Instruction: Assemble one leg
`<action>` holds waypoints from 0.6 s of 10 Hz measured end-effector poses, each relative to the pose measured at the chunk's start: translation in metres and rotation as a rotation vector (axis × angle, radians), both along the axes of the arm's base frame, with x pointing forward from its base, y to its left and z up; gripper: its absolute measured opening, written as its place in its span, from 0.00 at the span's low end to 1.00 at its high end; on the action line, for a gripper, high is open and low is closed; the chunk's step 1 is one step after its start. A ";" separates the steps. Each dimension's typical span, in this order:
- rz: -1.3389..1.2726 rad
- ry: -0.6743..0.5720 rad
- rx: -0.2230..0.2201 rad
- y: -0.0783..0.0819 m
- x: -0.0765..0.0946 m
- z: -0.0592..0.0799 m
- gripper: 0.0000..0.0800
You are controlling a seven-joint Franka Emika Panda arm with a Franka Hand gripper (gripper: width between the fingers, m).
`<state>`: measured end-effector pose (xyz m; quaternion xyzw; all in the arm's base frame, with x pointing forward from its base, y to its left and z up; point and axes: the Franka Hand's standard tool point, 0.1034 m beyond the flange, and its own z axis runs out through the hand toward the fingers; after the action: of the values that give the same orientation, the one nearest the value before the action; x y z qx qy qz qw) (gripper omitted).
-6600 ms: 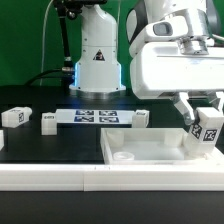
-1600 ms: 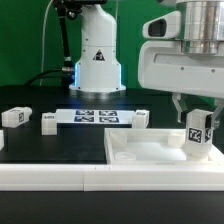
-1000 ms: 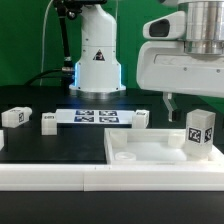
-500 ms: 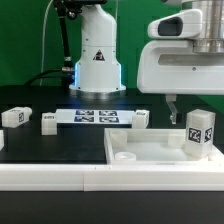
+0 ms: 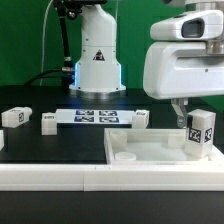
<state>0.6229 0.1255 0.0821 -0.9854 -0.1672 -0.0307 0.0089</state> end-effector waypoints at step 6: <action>0.054 0.000 -0.003 -0.002 0.000 -0.001 0.36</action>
Offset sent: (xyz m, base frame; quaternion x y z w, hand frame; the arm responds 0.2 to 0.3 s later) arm 0.0000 0.0000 0.0000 0.0000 0.0000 0.0000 1.0000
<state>0.6226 0.1239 0.0812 -0.9806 -0.1936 -0.0303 0.0082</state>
